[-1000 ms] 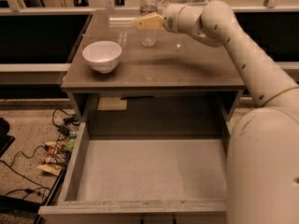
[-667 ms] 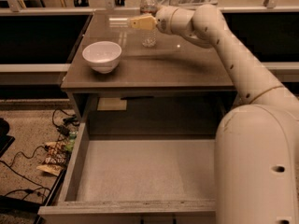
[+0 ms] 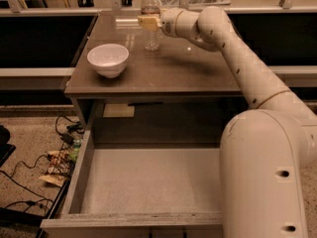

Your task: Place water bottle into top drawer

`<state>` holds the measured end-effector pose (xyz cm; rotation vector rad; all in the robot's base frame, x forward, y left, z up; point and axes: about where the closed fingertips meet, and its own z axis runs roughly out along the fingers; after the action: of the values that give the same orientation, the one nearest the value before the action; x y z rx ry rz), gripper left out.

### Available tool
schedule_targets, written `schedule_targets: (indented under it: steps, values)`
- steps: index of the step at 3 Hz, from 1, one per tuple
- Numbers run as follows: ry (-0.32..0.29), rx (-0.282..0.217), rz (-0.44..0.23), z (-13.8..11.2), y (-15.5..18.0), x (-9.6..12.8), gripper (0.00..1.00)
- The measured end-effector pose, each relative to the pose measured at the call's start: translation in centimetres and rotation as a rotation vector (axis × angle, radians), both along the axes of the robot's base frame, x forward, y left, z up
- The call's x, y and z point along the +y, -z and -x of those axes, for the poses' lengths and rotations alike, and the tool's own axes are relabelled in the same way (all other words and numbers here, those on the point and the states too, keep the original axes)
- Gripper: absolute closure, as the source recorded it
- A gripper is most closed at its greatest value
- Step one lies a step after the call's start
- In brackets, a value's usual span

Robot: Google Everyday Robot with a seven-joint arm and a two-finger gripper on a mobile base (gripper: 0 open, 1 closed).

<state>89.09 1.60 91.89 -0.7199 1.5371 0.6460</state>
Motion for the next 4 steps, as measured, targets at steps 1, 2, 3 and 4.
schedule_targets:
  steps: [1,2,3,4]
  values:
    - [-0.004,0.002,0.000,0.0,0.1,0.3,0.86]
    - [-0.008,0.003,-0.001,0.0,0.2,0.6,1.00]
    - [-0.027,-0.020,-0.016,0.5,-1.3,1.3,1.00]
    - [-0.040,-0.059,-0.008,2.6,-4.3,1.6,1.00]
